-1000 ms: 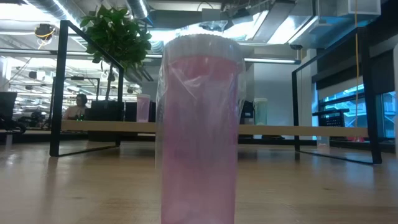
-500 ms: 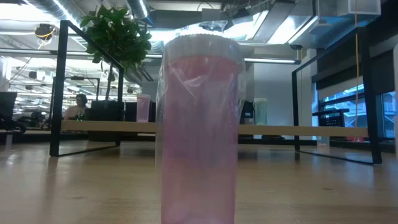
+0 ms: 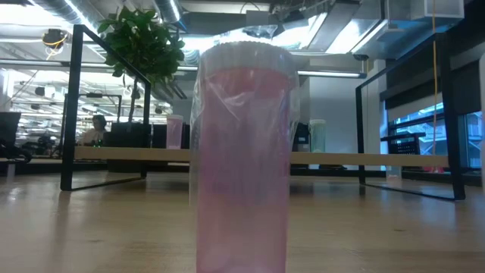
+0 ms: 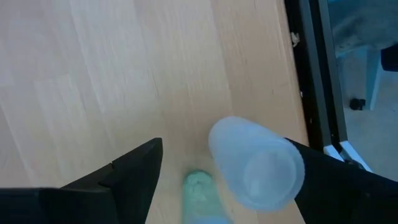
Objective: Pick and place medicine bottles onto shelf by color
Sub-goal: Put the bottom left white pill bottle on the shelf aligned with the other white pill bottles
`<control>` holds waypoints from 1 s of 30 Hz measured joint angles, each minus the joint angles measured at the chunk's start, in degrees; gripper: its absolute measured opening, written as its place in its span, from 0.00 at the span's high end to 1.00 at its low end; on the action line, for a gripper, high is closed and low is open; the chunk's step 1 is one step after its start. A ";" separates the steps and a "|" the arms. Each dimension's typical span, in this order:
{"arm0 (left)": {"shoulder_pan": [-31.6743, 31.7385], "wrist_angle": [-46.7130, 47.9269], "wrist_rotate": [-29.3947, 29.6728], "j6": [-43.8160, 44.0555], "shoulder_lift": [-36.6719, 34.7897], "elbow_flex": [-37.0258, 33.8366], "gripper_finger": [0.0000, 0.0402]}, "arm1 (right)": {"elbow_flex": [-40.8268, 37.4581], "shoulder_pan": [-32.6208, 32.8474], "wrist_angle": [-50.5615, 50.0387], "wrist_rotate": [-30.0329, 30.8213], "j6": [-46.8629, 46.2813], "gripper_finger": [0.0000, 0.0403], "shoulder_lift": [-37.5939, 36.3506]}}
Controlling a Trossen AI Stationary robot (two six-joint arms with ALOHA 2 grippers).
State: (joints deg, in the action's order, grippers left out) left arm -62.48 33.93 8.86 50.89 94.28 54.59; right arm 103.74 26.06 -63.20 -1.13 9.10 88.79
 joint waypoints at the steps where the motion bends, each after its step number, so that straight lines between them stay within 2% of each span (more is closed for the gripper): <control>1: 0.00 0.00 0.02 0.00 0.00 0.00 0.25 | 0.00 -0.01 0.00 0.00 0.02 0.44 -0.01; 20: 0.00 0.02 1.07 1.81 0.00 0.00 0.52 | 0.00 -0.01 0.00 0.00 0.02 0.44 0.01; 26: 0.56 -0.02 1.08 5.47 0.00 0.10 0.62 | 0.00 0.00 0.01 0.00 0.00 0.44 0.01; 30: 1.46 -0.22 1.09 7.01 0.00 0.11 0.65 | 0.00 0.01 0.01 0.00 0.01 0.44 0.00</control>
State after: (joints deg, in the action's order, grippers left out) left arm -61.02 33.71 9.96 57.90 94.28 54.70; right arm 103.74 26.06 -63.20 -1.13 9.12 88.78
